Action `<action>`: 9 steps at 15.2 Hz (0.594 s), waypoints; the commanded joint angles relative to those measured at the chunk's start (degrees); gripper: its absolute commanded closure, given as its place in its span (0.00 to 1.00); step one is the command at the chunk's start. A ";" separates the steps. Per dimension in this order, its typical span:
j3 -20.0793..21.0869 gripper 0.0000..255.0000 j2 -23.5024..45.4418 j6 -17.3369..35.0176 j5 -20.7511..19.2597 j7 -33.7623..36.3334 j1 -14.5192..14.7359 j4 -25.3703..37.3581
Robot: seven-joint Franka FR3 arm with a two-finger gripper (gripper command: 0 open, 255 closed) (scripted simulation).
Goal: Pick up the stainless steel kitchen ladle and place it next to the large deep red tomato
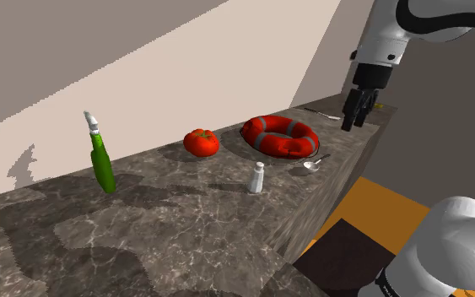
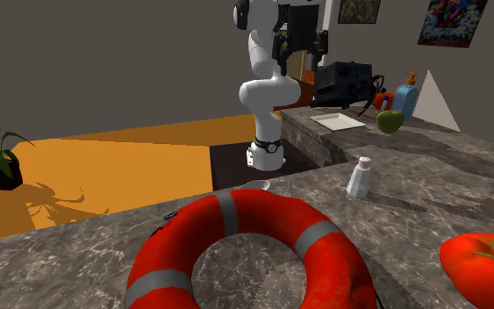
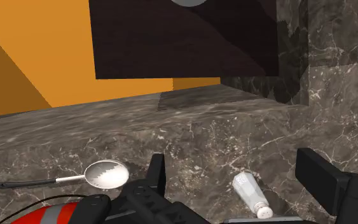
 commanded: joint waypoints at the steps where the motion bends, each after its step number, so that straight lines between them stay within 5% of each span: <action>1: 0.00 0.00 0.00 0.00 0.00 0.00 0.00 0.00; 9: -6.87 0.00 9.50 13.15 4.02 6.13 -5.79 -3.51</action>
